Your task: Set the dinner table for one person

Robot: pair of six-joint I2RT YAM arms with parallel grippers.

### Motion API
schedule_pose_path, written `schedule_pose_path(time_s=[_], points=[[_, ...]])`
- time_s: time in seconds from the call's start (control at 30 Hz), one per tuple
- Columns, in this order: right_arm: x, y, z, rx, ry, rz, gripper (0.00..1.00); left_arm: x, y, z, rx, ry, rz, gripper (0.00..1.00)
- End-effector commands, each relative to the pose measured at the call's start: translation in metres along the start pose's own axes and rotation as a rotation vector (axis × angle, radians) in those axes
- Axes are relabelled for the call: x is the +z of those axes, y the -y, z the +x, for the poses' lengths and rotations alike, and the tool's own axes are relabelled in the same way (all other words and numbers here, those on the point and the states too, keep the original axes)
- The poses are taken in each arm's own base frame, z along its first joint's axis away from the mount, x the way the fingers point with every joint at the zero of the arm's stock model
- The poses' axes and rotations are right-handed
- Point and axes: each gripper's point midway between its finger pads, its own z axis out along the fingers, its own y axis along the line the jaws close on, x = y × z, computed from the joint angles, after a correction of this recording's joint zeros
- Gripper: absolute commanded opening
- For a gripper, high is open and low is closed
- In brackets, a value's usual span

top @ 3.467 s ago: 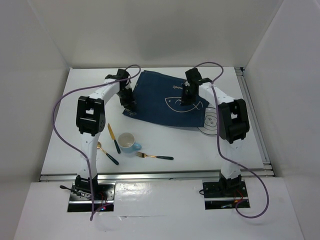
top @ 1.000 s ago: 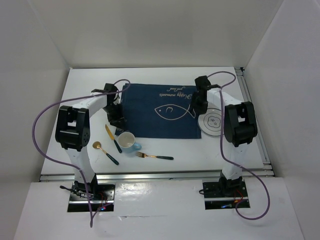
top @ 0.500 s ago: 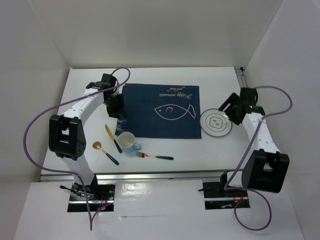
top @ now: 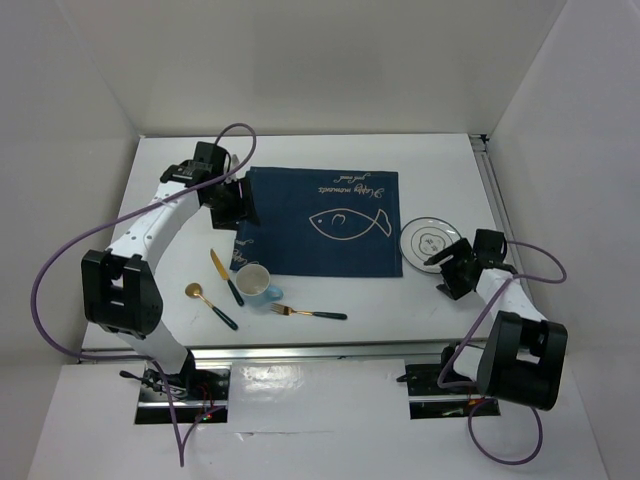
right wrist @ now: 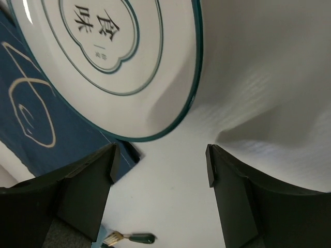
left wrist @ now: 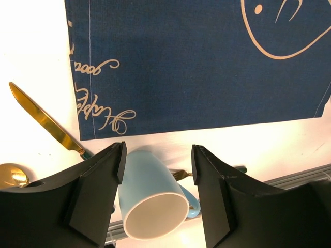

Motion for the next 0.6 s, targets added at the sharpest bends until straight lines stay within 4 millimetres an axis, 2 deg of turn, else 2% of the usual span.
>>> schedule_pose_path(time_s=[0.0,0.1,0.27,0.4,0.43,0.53,0.57], points=[[0.007,-0.019,-0.020,0.047,0.092,-0.087,0.79,-0.008,0.004,-0.003,0.007,0.026,0.011,0.70],[0.013,-0.017,-0.021,0.081,0.097,-0.082,0.77,-0.004,0.004,-0.001,0.005,0.013,0.016,0.69],[0.027,-0.001,-0.016,0.206,0.113,-0.054,0.71,0.002,0.006,0.000,0.003,-0.002,0.029,0.69],[0.032,0.007,-0.014,0.310,0.163,-0.084,0.63,0.005,0.010,-0.003,0.011,-0.006,0.032,0.69],[0.030,0.003,-0.017,0.319,0.181,-0.115,0.58,0.005,0.010,-0.003,0.011,-0.006,0.032,0.69],[0.031,0.006,-0.017,0.342,0.199,-0.127,0.54,0.004,0.013,-0.003,0.030,-0.014,0.034,0.69],[0.031,0.007,-0.018,0.344,0.209,-0.121,0.44,0.002,0.014,-0.006,0.044,-0.006,0.037,0.69]])
